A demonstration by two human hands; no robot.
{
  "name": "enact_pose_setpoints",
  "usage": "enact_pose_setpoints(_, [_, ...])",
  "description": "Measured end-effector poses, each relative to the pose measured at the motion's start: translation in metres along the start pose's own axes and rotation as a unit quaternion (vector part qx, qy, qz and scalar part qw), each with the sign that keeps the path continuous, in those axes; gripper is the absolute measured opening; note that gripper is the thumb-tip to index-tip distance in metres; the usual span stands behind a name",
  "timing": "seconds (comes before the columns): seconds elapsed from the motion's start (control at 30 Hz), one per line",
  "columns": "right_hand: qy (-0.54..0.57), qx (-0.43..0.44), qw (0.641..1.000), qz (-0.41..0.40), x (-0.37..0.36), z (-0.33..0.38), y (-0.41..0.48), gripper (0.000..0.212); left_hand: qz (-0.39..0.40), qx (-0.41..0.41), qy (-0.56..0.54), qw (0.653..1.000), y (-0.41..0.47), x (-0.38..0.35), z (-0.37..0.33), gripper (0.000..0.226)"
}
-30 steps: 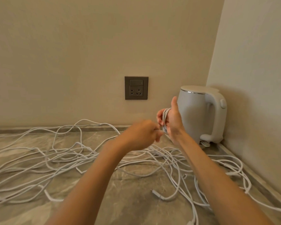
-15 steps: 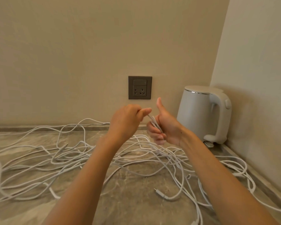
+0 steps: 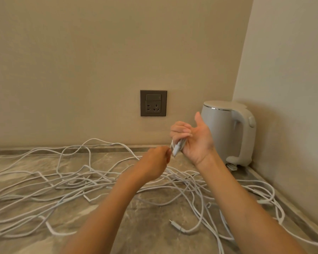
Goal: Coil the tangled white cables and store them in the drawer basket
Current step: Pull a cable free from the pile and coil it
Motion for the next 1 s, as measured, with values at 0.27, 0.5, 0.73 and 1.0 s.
enact_pose_setpoints(0.27, [0.007,0.224,0.962,-0.158,0.006,0.017,-0.007,0.054,0.071,-0.019,0.078,0.994,-0.005,-0.013,-0.012,0.030])
enact_pose_setpoints(0.5, [-0.254,0.303,0.884,-0.248,0.011,0.020,-0.008,0.068,0.083,-0.059,0.110,0.989,-0.006,-0.004,-0.017,0.035])
enact_pose_setpoints(0.73, [-0.560,0.250,0.747,-0.257,0.014,0.013,0.001,0.092,-0.045,-0.096,0.081,0.991,-0.001,0.025,-0.014,0.020])
enact_pose_setpoints(1.0, [-0.678,0.136,0.688,-0.220,0.014,0.000,0.000,0.098,-0.210,-0.112,0.009,0.971,-0.003,0.052,-0.014,0.025])
Point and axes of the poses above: each hand's wrist, its own y-axis towards the middle knuckle, its own x-axis out of the back of the hand, z = x × y, the point moved 5 cm from there along y, towards the middle knuckle, and after that the axes turned 9 degrees about -z, right-handed, at the moved point
